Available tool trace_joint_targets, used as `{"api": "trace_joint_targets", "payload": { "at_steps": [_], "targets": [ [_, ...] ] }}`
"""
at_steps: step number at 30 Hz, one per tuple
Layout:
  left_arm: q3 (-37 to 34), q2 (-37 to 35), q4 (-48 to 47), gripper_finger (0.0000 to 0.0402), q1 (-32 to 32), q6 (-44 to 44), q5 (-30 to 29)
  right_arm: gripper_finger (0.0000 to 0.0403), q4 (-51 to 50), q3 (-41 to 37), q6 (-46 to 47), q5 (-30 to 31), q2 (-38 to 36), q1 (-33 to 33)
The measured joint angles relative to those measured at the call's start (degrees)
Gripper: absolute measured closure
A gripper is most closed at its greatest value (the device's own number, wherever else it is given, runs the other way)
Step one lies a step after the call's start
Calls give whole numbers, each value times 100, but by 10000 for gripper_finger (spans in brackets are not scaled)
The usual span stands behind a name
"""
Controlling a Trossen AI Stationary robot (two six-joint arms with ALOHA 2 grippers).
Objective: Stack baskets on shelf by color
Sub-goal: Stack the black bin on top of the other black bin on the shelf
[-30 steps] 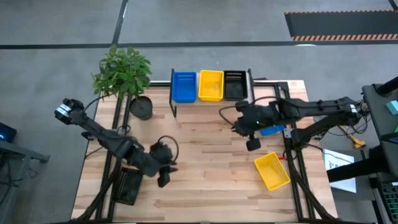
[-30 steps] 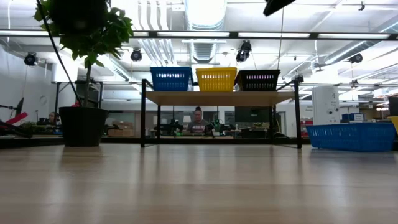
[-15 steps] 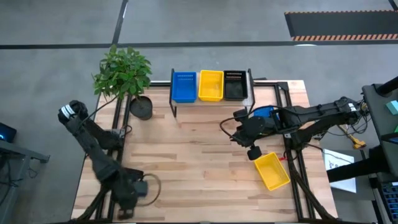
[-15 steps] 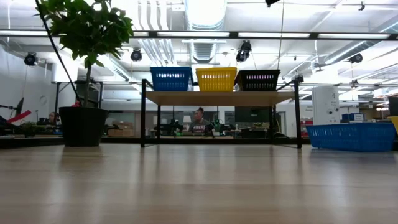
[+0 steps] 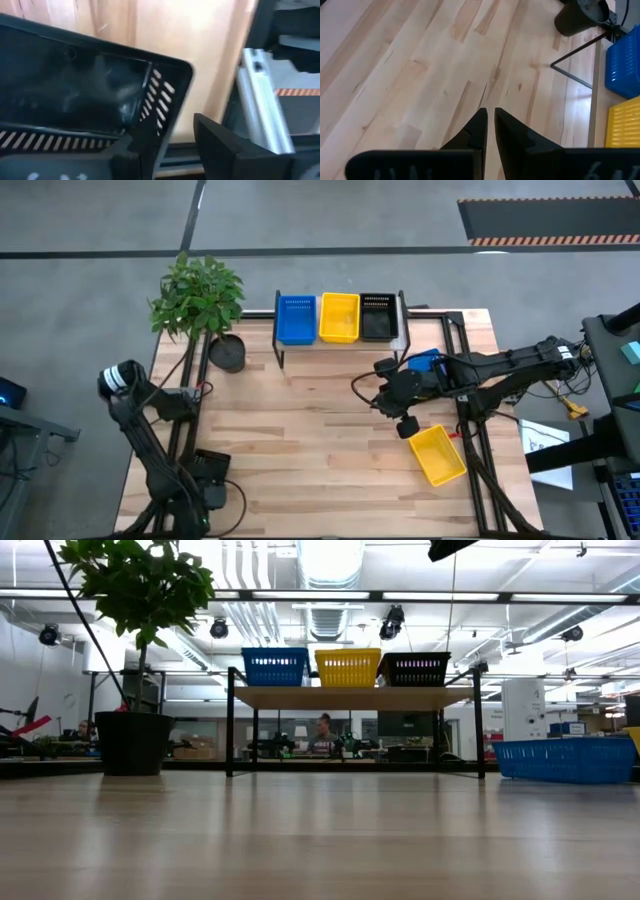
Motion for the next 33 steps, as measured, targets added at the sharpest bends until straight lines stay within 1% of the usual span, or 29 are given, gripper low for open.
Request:
{"api": "trace_joint_targets", "payload": {
  "at_steps": [3, 5, 7, 11, 12, 14, 17, 20, 25, 28, 30, 33],
  "targets": [
    [-5, 165, -13, 291, 0, 15, 1, 376, 4, 0, -5, 0, 0, 0],
    [-5, 254, -10, 298, 1, 31, 1, 376, 4, 0, -7, 0, 0, 0],
    [-7, 304, 6, 317, 2, 141, 1, 376, 5, 0, -7, 0, 0, 0],
    [-7, 311, -3, 382, 62, 322, -4, 376, 8, -10, 6, -7, 0, 0],
    [-7, 301, -21, 390, 115, 308, -22, 376, 8, -20, 33, -27, 0, 0],
    [3, 265, -47, 393, 276, 298, -54, 376, 29, -45, 117, -42, 0, 0],
    [81, 161, -64, 399, 650, 312, -132, 376, 152, -144, 198, -44, 0, 0],
    [165, 8, -36, 400, 1120, 328, -423, 376, 465, -309, 229, -44, 0, -2],
    [349, -200, -28, 401, 1979, 855, -894, 365, 1238, -692, 238, -46, 9, -2],
    [437, -293, -25, 401, 2504, 1262, -1224, 345, 1722, -909, 272, -50, 59, -2],
    [506, -348, -8, 401, 2875, 1574, -1400, 324, 2021, -1000, 340, -51, 139, -2],
    [602, -376, 158, 401, 3387, 2137, -1432, 287, 2391, -1060, 451, -90, 311, -2]
  ]
}}
